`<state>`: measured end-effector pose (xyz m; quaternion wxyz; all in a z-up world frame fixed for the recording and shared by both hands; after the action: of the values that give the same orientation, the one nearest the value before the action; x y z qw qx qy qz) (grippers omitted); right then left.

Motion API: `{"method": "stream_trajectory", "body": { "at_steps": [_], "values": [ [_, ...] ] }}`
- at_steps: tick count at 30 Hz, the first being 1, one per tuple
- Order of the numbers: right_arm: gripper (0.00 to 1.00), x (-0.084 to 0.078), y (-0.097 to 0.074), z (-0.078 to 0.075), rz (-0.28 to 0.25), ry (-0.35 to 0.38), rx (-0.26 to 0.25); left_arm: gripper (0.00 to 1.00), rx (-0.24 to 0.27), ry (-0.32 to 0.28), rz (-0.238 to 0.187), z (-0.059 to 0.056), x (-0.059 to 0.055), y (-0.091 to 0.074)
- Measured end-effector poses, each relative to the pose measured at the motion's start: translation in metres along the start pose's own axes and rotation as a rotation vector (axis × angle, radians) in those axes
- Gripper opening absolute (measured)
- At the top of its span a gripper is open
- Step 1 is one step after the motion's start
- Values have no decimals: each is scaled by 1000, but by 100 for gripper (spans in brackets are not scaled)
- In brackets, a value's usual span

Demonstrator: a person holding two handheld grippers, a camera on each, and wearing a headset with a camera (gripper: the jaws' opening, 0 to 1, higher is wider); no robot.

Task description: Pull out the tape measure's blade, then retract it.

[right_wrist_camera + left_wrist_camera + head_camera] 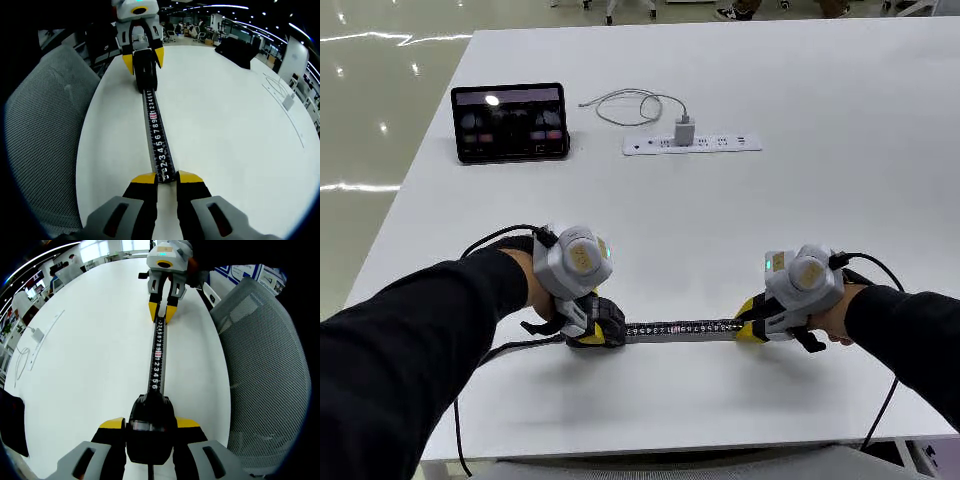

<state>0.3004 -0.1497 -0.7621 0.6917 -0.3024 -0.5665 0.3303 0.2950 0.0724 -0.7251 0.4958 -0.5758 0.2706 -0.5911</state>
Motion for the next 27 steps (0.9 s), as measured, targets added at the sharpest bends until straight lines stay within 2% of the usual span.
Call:
{"method": "stream_trajectory", "body": {
  "at_steps": [27],
  "values": [
    [9,-13,-12,0,14,8,-16,32,-5,1,-1,0,0,0]
  ]
}}
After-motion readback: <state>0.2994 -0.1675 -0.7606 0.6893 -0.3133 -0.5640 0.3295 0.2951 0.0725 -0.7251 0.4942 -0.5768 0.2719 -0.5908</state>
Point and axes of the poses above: the centre of the closed fingertips' face, and the gripper's own axes: y roughly forward along the fingers, z roughly to its left, x roughly out of its top, the point moved 4 cm from there along -y, roughly backward along the fingers, and after that the axes turned 11 degrees about x, right-handed, at the moved point
